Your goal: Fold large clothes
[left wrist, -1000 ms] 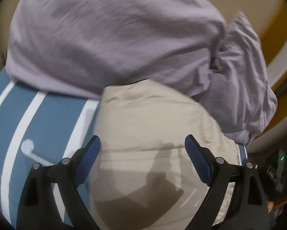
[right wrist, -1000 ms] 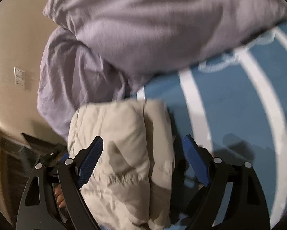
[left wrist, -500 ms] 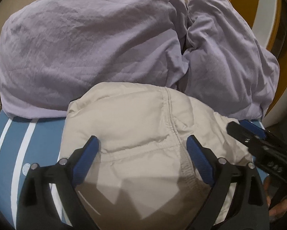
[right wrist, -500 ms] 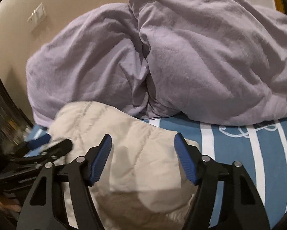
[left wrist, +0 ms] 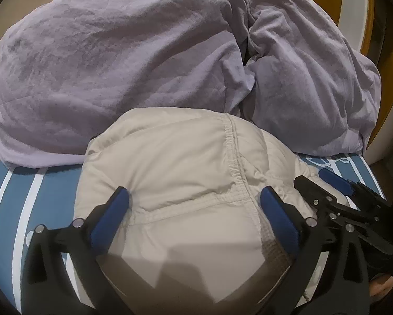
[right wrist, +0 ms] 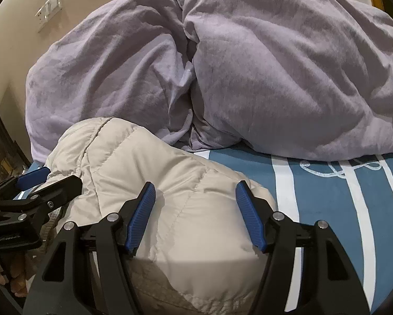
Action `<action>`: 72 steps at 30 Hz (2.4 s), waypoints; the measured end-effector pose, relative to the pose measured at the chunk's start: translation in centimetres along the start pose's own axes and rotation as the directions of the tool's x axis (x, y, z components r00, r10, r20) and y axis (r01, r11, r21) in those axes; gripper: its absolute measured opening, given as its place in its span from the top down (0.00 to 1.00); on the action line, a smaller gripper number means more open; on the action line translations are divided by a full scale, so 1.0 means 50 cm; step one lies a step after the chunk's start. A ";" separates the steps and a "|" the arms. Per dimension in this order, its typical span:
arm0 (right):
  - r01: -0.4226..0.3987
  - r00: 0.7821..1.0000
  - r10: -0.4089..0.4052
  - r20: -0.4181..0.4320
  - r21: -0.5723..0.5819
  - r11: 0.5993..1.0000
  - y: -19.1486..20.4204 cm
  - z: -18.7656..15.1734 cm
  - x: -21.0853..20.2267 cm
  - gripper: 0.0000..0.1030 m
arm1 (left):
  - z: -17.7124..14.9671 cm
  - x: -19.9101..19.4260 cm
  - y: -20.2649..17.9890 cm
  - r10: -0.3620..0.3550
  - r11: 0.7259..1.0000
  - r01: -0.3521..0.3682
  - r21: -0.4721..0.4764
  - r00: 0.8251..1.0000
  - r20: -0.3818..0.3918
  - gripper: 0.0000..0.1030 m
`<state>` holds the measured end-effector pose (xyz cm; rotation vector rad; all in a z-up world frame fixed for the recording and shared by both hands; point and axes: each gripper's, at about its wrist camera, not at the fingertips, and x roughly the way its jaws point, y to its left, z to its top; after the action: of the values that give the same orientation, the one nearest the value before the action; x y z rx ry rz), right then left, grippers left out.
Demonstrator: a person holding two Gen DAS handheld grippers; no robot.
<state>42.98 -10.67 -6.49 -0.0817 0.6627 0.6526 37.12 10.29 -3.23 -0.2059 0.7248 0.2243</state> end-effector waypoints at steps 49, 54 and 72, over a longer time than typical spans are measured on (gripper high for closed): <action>0.051 0.976 -0.039 -0.216 0.046 0.998 0.013 -0.153 -0.302 0.01 | -0.201 -0.310 0.023 0.008 0.997 -0.012 -0.080 0.998 -0.057 0.02; -0.001 0.970 0.028 -0.241 0.111 0.994 0.019 -0.177 -0.335 0.01 | -0.241 -0.339 0.020 -0.009 0.995 0.001 -0.095 0.997 -0.082 0.02; -0.036 0.968 0.068 -0.240 0.136 0.990 0.050 -0.222 -0.390 0.01 | -0.304 -0.392 0.029 -0.062 0.986 0.046 -0.158 0.993 -0.100 0.02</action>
<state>23.78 -22.16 -3.37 -0.0234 0.9470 0.6536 12.90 5.13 -1.27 -0.3876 0.8048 0.2199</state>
